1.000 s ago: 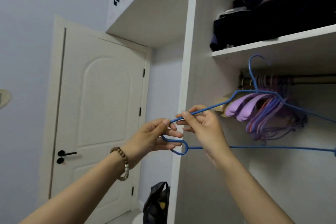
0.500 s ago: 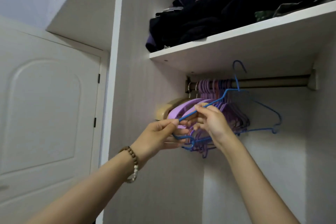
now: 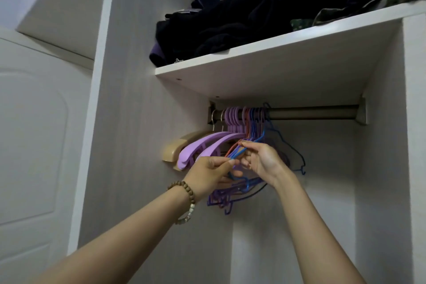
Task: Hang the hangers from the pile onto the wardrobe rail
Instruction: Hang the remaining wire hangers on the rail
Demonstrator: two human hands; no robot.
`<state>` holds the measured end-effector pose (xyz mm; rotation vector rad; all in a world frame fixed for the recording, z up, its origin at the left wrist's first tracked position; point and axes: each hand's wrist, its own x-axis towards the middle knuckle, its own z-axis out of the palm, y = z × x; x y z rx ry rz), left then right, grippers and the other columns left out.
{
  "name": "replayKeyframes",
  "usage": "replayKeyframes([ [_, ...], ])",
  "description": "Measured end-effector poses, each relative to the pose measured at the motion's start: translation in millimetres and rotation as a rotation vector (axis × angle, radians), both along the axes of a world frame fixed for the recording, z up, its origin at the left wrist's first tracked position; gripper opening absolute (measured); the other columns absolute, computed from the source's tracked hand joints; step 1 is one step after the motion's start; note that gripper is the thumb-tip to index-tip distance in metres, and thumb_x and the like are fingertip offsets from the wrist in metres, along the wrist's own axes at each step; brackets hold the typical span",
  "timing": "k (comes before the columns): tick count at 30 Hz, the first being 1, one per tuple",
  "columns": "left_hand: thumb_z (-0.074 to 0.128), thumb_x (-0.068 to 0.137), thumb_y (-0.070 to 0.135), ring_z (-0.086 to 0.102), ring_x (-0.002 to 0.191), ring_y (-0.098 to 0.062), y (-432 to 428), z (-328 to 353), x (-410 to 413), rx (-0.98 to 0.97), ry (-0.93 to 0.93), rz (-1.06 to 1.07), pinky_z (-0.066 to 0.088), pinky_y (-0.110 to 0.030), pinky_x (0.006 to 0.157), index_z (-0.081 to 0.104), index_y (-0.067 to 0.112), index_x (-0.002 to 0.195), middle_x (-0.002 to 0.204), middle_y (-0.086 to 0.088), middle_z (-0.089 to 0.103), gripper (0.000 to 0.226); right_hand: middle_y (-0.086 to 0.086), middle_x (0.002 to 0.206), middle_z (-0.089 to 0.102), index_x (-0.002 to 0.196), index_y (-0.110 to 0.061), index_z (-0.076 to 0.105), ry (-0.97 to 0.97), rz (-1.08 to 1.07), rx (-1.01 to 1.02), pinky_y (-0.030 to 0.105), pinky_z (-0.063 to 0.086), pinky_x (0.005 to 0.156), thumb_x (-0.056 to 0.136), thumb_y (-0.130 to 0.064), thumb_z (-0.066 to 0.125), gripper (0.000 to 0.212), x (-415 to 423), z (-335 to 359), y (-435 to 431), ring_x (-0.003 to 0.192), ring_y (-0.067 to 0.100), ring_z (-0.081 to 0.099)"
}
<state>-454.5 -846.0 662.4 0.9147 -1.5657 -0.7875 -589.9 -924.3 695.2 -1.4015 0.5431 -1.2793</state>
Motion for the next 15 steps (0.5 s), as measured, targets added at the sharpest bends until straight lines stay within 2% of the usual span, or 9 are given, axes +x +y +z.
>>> replayKeyframes([
  [2, 0.049, 0.095, 0.018, 0.066, 0.062, -0.002, -1.9, -5.3, 3.9, 0.024, -0.018, 0.013, 0.055, -0.016, 0.066, 0.065, 0.012, 0.105, 0.083, -0.001, 0.069, 0.020, 0.002, 0.046, 0.059, 0.076, -0.010, 0.050, 0.038, 0.006, 0.028, 0.017, 0.029, 0.035, 0.095, -0.010, 0.038, 0.022, 0.2, -8.3, -4.0, 0.031, 0.008, 0.041],
  [6, 0.050, 0.094, 0.015, 0.066, 0.057, -0.003, 1.4, -18.1, 15.7, 0.094, -0.020, 0.017, 0.055, -0.016, 0.064, 0.064, 0.006, 0.107, 0.085, -0.002, 0.068, 0.021, 0.001, 0.054, 0.063, 0.080, -0.014, 0.054, 0.107, -0.019, 0.027, 0.015, 0.033, 0.038, 0.096, -0.017, 0.045, 0.018, 2.4, -24.7, -6.0, 0.036, 0.006, 0.048],
  [10, 0.051, 0.094, 0.014, 0.066, 0.053, -0.004, 8.6, -25.7, 28.9, 0.148, 0.042, 0.038, 0.056, -0.015, 0.058, 0.063, 0.001, 0.108, 0.086, -0.006, 0.067, 0.023, 0.000, 0.061, 0.055, 0.079, -0.018, 0.052, 0.147, -0.183, -0.012, 0.015, 0.031, 0.037, 0.093, -0.022, 0.054, 0.014, 8.6, -35.8, -5.4, 0.035, 0.005, 0.048],
  [13, 0.051, 0.094, 0.018, 0.067, 0.055, -0.003, 20.0, -26.2, 43.1, 0.150, 0.039, 0.071, 0.053, -0.014, 0.054, 0.064, 0.002, 0.107, 0.085, -0.004, 0.069, 0.025, 0.003, 0.060, 0.053, 0.075, -0.015, 0.047, 0.246, -0.374, -0.098, 0.014, 0.031, 0.031, 0.089, -0.031, 0.061, 0.025, 13.7, -41.9, -1.5, 0.031, 0.002, 0.044],
  [15, 0.049, 0.095, 0.020, 0.067, 0.057, -0.003, 30.6, -26.3, 55.8, 0.132, 0.043, 0.094, 0.054, -0.014, 0.056, 0.065, 0.005, 0.105, 0.087, -0.004, 0.069, 0.024, 0.009, 0.065, 0.053, 0.078, -0.013, 0.045, 0.276, -0.509, -0.171, 0.017, 0.040, 0.037, 0.080, -0.042, 0.069, 0.037, 18.7, -45.4, 4.4, 0.039, 0.007, 0.050],
])
